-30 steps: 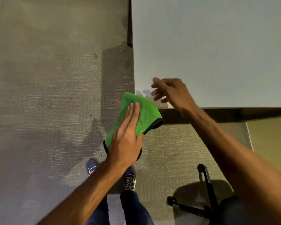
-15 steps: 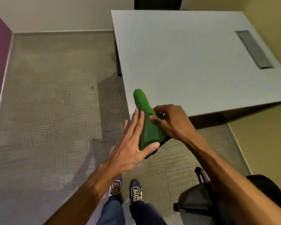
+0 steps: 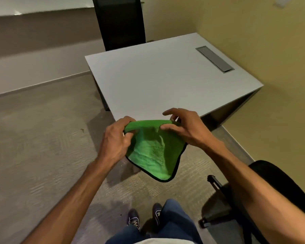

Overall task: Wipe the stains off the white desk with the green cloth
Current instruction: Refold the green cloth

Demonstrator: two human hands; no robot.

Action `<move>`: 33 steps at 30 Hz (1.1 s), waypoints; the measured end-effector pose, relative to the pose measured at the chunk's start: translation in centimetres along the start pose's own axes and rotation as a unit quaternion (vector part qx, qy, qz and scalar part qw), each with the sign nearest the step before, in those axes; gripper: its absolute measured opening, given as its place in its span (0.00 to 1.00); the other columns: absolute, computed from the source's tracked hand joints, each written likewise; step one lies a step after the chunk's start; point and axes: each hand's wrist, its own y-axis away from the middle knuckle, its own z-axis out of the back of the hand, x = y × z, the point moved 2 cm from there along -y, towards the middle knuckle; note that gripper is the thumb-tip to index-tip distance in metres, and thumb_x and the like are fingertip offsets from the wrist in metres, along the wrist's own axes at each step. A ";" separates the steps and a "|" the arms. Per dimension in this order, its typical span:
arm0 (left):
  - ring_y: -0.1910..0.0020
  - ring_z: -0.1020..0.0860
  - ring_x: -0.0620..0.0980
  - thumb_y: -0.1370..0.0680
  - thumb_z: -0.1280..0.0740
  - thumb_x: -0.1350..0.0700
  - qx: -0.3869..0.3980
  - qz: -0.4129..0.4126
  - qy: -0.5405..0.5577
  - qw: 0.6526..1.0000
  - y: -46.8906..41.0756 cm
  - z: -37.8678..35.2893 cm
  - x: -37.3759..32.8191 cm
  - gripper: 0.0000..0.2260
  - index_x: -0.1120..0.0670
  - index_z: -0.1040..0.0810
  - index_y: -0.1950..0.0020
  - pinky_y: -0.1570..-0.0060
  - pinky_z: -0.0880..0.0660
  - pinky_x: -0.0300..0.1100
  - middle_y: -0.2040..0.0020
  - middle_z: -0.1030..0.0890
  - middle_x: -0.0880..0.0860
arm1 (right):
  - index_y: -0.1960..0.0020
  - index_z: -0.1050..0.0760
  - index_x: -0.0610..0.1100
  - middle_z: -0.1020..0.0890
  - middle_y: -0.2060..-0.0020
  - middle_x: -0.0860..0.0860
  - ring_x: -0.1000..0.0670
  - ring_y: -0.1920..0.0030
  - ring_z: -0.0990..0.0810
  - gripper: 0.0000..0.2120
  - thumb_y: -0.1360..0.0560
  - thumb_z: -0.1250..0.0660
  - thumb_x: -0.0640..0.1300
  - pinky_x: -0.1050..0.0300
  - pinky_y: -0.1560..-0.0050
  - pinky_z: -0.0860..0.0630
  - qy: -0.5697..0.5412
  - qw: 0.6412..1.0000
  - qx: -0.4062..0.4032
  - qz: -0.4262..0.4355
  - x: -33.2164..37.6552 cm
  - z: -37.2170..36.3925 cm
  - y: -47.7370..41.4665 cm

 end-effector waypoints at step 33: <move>0.30 0.29 0.49 0.39 0.19 0.43 0.106 0.117 0.093 0.983 -20.1 -22.9 -16.9 0.43 0.45 0.34 0.27 0.34 0.28 0.51 0.26 0.31 0.49 | 0.49 0.15 0.52 0.24 0.61 0.67 0.53 0.51 0.27 0.09 0.27 0.21 0.51 0.50 0.45 0.38 -0.054 0.942 -0.329 -0.045 -22.6 20.7 -2.8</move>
